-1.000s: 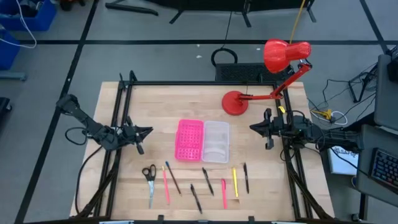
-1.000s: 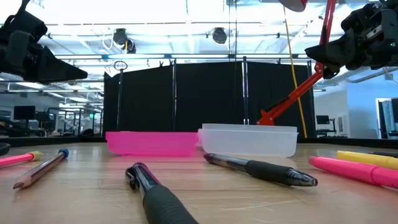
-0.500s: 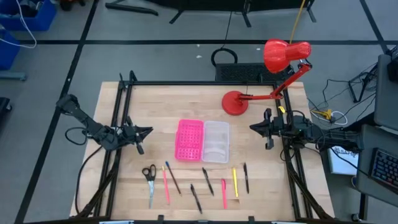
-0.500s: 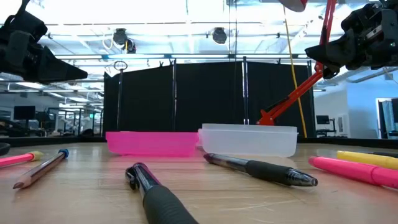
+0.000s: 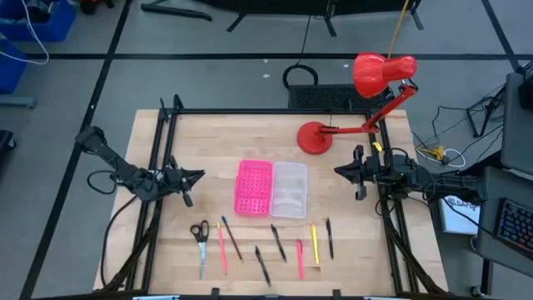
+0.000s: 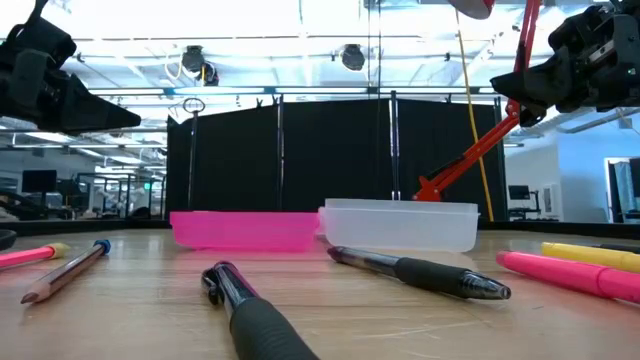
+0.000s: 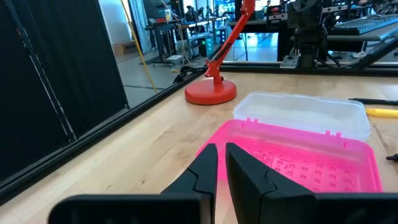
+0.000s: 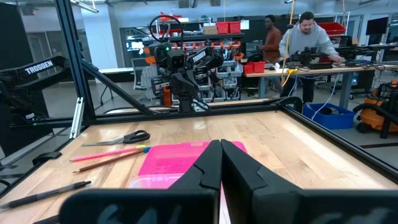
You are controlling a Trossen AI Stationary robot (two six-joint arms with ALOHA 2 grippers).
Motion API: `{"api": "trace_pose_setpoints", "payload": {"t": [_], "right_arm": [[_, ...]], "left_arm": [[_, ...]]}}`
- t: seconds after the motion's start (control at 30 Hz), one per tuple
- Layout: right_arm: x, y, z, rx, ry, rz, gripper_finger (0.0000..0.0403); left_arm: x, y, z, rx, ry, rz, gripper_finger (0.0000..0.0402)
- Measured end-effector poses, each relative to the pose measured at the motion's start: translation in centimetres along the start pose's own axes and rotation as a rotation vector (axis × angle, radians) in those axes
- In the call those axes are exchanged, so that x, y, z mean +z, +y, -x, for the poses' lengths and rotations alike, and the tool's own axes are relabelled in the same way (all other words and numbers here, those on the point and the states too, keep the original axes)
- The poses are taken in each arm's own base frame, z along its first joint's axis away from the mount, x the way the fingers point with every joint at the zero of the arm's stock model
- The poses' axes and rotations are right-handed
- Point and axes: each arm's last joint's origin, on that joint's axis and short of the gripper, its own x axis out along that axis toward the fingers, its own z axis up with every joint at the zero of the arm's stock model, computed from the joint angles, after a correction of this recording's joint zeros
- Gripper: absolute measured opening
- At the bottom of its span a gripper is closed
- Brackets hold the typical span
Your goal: Pick & place school supplies into a supply box
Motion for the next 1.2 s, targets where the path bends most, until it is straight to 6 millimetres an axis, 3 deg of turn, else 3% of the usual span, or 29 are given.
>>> {"api": "trace_pose_setpoints", "payload": {"t": [1.2], "right_arm": [[0.37,0.03,0.01,0.003,-0.038,0.002,0.0000]], "left_arm": [[0.00,0.00,0.00,0.000,0.000,0.000,0.0042]]}}
